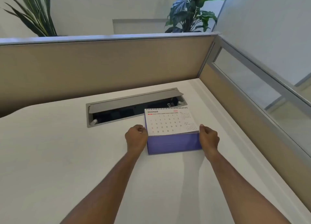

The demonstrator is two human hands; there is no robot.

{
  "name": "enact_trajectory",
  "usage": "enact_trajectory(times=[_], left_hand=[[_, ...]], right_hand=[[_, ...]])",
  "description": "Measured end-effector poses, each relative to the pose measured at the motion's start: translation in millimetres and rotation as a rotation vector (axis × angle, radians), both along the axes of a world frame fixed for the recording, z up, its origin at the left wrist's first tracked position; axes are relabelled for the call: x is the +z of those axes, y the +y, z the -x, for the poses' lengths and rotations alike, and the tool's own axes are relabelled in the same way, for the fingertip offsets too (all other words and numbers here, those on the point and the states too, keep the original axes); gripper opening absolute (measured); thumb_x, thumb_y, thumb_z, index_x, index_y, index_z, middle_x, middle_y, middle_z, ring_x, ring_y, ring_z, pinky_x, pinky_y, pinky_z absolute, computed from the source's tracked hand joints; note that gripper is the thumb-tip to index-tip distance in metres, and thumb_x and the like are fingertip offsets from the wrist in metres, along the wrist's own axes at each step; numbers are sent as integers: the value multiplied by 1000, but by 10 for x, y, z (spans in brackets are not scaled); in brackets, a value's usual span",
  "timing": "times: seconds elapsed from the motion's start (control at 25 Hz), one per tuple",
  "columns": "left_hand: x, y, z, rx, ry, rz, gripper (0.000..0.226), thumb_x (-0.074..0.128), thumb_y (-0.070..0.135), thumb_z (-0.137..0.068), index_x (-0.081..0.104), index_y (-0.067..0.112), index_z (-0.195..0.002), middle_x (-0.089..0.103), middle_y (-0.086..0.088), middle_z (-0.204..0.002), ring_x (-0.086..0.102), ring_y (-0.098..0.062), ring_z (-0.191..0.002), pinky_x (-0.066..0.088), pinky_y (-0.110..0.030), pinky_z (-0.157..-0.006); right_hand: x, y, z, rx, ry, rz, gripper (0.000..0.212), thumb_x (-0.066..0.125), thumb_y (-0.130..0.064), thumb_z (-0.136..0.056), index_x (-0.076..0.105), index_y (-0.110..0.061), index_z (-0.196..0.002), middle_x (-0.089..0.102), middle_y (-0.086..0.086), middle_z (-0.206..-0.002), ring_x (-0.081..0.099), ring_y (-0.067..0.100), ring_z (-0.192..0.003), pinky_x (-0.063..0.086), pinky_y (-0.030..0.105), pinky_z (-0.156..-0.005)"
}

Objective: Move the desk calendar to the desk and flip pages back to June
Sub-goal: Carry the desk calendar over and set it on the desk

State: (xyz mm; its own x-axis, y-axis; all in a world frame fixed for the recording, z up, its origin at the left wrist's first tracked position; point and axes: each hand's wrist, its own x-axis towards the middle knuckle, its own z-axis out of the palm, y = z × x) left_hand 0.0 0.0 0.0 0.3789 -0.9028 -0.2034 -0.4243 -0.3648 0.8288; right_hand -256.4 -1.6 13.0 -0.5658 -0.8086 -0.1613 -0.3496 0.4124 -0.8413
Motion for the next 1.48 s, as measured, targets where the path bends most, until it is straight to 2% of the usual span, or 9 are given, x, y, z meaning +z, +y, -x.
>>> enact_trajectory(times=[0.2, 0.32, 0.4, 0.56, 0.76, 0.96, 1.12, 1.36, 1.48], left_hand=[[-62, -65, 144, -28, 7, -87, 30, 62, 20, -103, 73, -2, -119, 75, -19, -123, 70, -33, -108, 46, -29, -84], [-36, -80, 173, 11, 11, -118, 30, 66, 17, -101, 72, -2, -122, 73, -19, -127, 69, -33, -112, 46, -29, -85], [-33, -84, 184, 36, 31, -123, 29, 67, 16, -100, 72, -2, -123, 73, -18, -128, 69, -33, -113, 47, -29, -87], [-16, -56, 173, 86, 100, -121, 32, 68, 16, -100, 71, 0, -128, 72, -17, -132, 68, -31, -116, 50, -31, -90], [21, 80, 60, 177, 248, -122, 31, 69, 18, -99, 72, 4, -127, 71, -15, -133, 66, -28, -110, 49, -31, -84], [89, 291, -174, 252, 359, -96, 33, 68, 19, -100, 70, 7, -131, 70, -13, -134, 63, -24, -103, 54, -35, -86], [185, 498, -463, 319, 449, -48, 32, 69, 18, -99, 71, 9, -130, 71, -11, -131, 66, -26, -107, 55, -35, -83], [379, 942, -1076, 382, 545, 15, 26, 70, 15, -98, 73, 9, -123, 74, -11, -125, 68, -33, -113, 57, -52, -100], [502, 1235, -1457, 430, 570, 54, 13, 70, 13, -97, 73, 17, -109, 75, -6, -117, 70, -29, -108, 59, -48, -97]], right_hand=[[-76, -134, 3, -74, -59, -94, 23, 62, -15, -96, 78, -4, -107, 75, 15, -114, 56, 27, -96, 44, 28, -86], [-86, -144, 16, -152, -123, -98, 26, 68, -4, -89, 78, -8, -113, 74, 9, -121, 64, 29, -113, 49, 30, -101], [-109, -122, 19, -206, -173, -68, 24, 72, -3, -86, 80, -10, -108, 76, 7, -117, 66, 28, -112, 51, 36, -106], [-109, -47, 31, -262, -272, -19, 22, 77, -4, -82, 82, -14, -102, 78, 4, -108, 67, 22, -102, 54, 34, -101], [-106, 116, 4, -252, -475, 32, 23, 79, -2, -83, 79, -11, -103, 75, 6, -109, 68, 18, -92, 56, 27, -80], [-25, 310, -202, -226, -625, 89, 21, 79, 1, -82, 78, -10, -100, 75, 8, -109, 68, 28, -108, 57, 40, -98], [68, 481, -463, -158, -711, 119, 20, 79, 2, -83, 76, -12, -96, 74, 11, -112, 68, 29, -106, 59, 35, -85], [271, 710, -977, -8, -771, 109, 24, 76, 3, -85, 74, -8, -106, 72, 12, -114, 68, 29, -106, 58, 33, -80], [409, 816, -1323, 106, -810, 79, 32, 73, 5, -87, 71, -3, -117, 73, 12, -116, 68, 29, -108, 59, 38, -90]])
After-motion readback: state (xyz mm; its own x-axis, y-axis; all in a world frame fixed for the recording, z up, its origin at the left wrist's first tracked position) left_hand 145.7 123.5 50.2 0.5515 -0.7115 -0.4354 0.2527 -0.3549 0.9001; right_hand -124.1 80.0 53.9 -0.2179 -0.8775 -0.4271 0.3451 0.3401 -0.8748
